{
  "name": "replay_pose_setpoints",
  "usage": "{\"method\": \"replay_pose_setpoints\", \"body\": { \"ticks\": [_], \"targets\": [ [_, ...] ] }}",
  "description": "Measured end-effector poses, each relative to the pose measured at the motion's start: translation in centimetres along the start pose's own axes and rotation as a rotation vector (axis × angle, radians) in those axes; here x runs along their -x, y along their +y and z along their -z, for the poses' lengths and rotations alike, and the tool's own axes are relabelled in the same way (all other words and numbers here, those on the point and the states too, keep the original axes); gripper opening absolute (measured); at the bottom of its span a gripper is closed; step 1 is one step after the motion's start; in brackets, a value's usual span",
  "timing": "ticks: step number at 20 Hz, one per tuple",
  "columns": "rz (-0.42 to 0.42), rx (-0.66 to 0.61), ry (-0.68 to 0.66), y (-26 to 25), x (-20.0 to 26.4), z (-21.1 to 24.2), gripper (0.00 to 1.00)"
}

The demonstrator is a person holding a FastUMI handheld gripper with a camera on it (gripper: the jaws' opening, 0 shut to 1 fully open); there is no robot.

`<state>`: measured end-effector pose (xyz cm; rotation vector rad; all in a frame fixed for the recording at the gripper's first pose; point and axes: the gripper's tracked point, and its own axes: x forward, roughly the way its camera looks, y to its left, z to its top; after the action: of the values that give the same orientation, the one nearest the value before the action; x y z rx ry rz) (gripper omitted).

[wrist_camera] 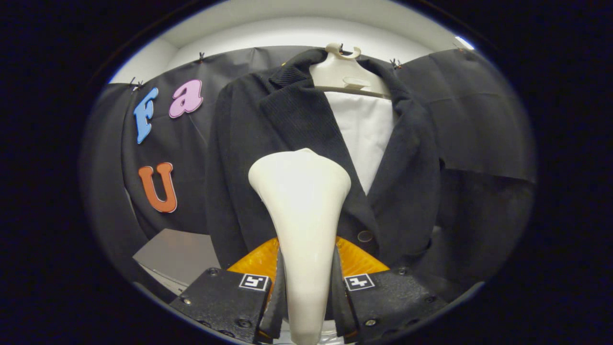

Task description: Iron the clothes twice with a garment steamer, once on the left side and once on the right side.

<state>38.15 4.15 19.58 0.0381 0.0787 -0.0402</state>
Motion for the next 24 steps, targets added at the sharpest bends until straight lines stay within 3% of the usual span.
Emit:
{"method": "replay_pose_setpoints", "body": {
  "ticks": [24],
  "targets": [
    [0.035,0.003,0.206,-3.1,-1.6,12.7,0.44]
  ]
}}
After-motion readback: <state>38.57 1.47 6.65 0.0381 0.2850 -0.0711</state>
